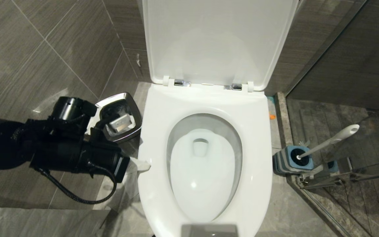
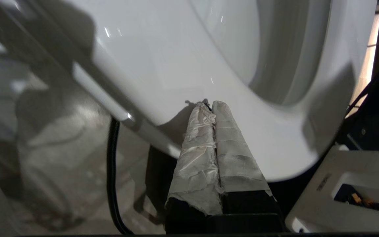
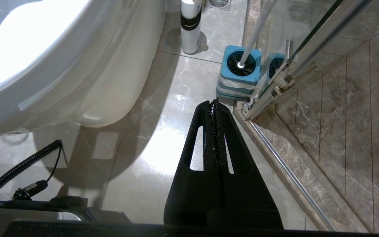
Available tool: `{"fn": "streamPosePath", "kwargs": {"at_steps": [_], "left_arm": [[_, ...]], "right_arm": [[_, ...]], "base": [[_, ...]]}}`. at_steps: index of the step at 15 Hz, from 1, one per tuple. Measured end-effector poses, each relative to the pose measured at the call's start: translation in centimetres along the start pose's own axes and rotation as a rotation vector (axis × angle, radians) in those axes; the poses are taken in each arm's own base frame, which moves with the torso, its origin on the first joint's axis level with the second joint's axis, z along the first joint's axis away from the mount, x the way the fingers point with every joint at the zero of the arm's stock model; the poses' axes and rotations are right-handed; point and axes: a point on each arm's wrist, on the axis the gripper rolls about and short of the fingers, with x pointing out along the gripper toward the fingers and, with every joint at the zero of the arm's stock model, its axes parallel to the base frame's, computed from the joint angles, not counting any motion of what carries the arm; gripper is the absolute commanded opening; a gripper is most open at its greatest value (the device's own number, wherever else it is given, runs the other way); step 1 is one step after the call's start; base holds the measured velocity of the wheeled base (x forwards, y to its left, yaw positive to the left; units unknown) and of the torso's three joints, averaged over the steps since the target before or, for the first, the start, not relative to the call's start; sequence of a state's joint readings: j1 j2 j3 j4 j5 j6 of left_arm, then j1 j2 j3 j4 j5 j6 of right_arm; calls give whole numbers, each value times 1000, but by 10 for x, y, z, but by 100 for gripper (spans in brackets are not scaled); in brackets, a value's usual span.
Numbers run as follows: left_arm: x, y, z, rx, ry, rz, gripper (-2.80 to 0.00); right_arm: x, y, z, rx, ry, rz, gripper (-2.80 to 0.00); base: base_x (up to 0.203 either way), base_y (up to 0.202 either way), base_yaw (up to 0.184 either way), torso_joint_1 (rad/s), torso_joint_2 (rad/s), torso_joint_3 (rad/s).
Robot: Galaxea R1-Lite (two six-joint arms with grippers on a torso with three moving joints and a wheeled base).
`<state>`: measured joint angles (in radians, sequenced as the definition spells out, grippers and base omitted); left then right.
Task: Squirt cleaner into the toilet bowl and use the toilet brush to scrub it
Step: Close the toilet lid
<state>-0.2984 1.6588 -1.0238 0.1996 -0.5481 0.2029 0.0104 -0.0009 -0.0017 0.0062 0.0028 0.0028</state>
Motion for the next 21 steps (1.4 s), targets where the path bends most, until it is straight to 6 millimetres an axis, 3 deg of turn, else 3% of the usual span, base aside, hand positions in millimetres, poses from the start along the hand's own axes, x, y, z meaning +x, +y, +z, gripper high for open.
{"fn": "streamPosePath", "kwargs": {"at_steps": [2,4,6,8,12,14,16,18,21], "left_arm": [[14,-2,-24,-61,98,-12,-280],[26,-7,-33,-78,151,-27,-280],[32,-9,-32,-65,149,-33,-280],[27,-6,-14,-22,51,-8,-280],[-21,-1,52,52,-241,43,-280],[-62,-8,96,112,-426,81,-280],[-102,-20,129,158,-573,122,-280],[-130,-30,144,155,-645,210,-280],[-149,-36,146,95,-616,344,-280]], "right_arm": [[0,0,0,0,0,0,-280],[0,0,0,0,0,0,-280],[0,0,0,1,-1,0,-280],[0,0,0,0,0,-1,-280],[0,0,0,0,0,-1,-280],[0,0,0,0,0,0,-280],[0,0,0,0,0,0,-280],[0,0,0,0,0,0,-280],[0,0,0,0,0,0,-280]], "base": [[0,0,0,0,0,0],[0,0,0,0,0,0],[0,0,0,0,0,0],[0,0,0,0,0,0],[0,0,0,0,0,0],[0,0,0,0,0,0],[0,0,0,0,0,0],[0,0,0,0,0,0],[0,0,0,0,0,0]]}}
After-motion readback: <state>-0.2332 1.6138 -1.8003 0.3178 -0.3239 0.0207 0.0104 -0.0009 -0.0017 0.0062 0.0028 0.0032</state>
